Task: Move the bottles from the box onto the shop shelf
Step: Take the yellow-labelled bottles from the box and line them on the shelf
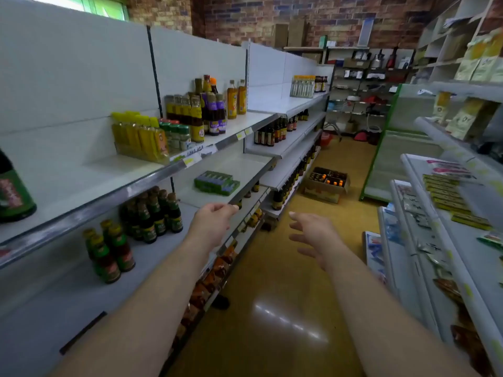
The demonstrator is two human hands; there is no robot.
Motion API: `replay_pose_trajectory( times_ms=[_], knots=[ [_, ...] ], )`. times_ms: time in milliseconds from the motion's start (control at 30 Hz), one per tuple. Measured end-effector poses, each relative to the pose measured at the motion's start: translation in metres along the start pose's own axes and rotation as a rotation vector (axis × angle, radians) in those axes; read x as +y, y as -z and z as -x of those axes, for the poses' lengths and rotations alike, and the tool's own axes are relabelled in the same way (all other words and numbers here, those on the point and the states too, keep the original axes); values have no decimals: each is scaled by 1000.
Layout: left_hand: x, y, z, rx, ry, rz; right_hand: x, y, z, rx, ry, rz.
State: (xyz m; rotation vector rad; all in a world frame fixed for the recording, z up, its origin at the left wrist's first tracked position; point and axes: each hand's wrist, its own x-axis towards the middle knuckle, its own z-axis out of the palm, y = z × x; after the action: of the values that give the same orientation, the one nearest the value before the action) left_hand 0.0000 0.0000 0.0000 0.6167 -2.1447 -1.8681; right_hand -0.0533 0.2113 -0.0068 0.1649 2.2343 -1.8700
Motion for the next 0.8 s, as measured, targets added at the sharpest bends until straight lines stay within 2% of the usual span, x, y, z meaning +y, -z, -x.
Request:
replay_pose_trajectory(
  times_ms=[267, 533, 800],
  knots=[
    [20, -76, -74, 61, 9, 26, -19, 42, -113, -119, 30, -56],
    [44, -161, -154, 159, 81, 61, -49, 94, -234, -162, 25, -30],
    [58, -227, -219, 174, 91, 78, -50, 127, -310, -173, 7, 4]
  ],
)
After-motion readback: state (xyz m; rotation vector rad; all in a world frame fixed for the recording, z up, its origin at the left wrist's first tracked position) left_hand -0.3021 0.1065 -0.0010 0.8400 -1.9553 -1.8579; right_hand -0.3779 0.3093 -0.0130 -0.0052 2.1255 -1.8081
